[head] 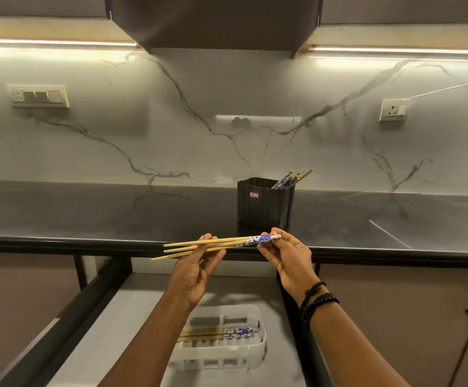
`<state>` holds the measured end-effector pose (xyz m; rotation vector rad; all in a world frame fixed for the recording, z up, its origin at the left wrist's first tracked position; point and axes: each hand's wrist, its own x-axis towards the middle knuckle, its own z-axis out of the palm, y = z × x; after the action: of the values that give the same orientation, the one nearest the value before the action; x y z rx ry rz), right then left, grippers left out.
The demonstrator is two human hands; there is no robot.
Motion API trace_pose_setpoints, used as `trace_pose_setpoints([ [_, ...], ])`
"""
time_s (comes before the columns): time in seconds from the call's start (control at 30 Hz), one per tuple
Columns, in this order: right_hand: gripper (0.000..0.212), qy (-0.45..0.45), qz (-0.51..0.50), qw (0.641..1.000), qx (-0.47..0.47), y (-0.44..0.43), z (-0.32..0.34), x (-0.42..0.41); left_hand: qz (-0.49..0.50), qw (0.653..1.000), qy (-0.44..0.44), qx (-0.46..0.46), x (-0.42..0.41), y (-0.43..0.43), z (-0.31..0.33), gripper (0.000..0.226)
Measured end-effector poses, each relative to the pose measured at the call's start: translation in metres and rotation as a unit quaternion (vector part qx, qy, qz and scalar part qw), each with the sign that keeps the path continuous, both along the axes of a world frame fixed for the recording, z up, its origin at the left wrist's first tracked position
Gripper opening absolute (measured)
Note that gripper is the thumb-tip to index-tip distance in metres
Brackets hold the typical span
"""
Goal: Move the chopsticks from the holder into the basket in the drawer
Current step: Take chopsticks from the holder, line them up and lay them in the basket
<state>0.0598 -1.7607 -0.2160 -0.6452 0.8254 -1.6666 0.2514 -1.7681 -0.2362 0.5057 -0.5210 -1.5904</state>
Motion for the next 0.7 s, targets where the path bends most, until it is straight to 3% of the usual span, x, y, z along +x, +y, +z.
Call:
trace_pose_setpoints([
  [0.43,0.015,0.009,-0.041,0.999,-0.027,0.0009,-0.0037,-0.0044,-0.039,0.998,-0.012,-0.045,-0.0004,0.0028,0.0007,0.029],
  [0.57,0.019,0.049,0.013,0.998,-0.034,0.0025,-0.0037,-0.0042,-0.031,0.998,-0.006,-0.046,0.0006,0.0018,-0.0004,0.030],
  [0.7,0.028,0.010,0.062,0.997,-0.047,0.0034,-0.0012,-0.0008,-0.003,0.999,0.008,-0.040,0.0042,-0.0002,-0.0008,0.029],
])
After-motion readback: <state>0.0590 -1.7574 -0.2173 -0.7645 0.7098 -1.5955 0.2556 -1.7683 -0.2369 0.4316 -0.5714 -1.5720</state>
